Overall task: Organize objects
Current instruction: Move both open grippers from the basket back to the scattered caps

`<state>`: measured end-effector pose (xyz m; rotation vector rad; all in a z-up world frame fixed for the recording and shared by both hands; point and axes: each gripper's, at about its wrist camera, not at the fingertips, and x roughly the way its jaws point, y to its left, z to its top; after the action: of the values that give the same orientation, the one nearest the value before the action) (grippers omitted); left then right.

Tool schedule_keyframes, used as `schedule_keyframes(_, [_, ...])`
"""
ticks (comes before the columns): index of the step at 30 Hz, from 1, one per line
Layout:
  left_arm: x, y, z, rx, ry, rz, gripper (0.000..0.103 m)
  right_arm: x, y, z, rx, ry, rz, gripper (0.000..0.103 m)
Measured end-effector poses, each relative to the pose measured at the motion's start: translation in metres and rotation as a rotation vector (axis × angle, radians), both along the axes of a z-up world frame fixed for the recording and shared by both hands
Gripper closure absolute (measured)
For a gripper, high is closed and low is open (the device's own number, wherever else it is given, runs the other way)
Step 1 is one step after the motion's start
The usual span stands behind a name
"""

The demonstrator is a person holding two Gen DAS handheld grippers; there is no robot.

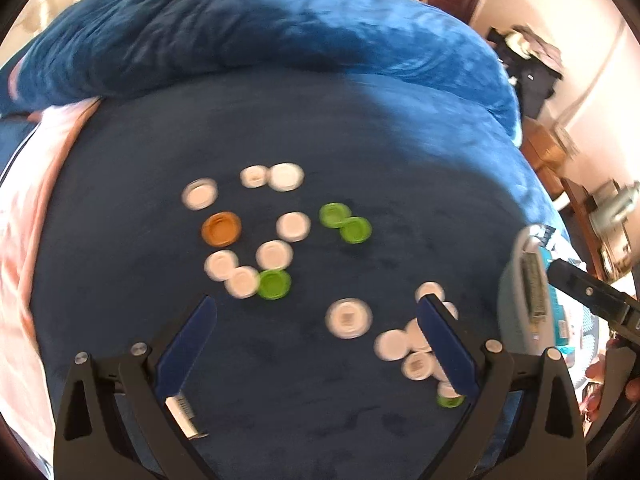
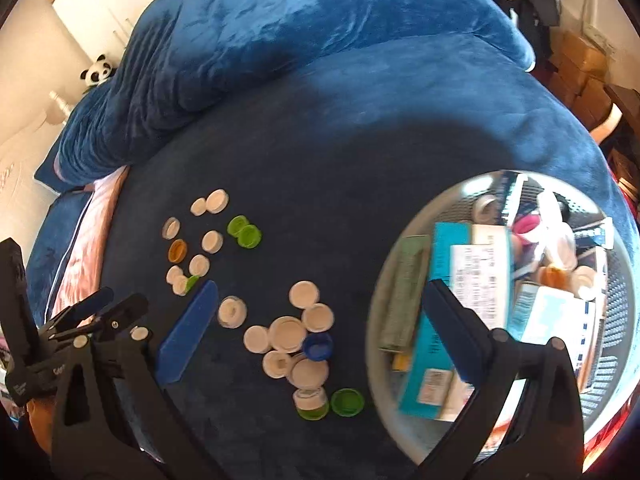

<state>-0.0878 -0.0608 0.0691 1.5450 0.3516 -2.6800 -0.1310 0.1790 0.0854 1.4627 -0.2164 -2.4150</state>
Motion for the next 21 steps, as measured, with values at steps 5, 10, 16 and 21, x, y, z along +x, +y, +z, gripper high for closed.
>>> schedule_keyframes(5, [0.018,-0.046,-0.018,0.012,-0.031,0.121,0.002,0.001,-0.025,-0.007,0.001,-0.016,0.054,0.0])
schedule_keyframes(10, [0.04,-0.085,-0.039,0.022,-0.077,0.221,0.002,0.002,-0.054,-0.014,0.008,-0.032,0.112,0.0])
schedule_keyframes(16, [0.061,-0.117,-0.071,0.02,-0.139,0.302,0.003,0.002,-0.093,-0.028,0.042,-0.067,0.209,0.0])
schedule_keyframes(21, [0.063,-0.122,-0.101,0.042,-0.211,0.304,0.014,-0.005,-0.105,-0.032,0.031,-0.071,0.229,0.0])
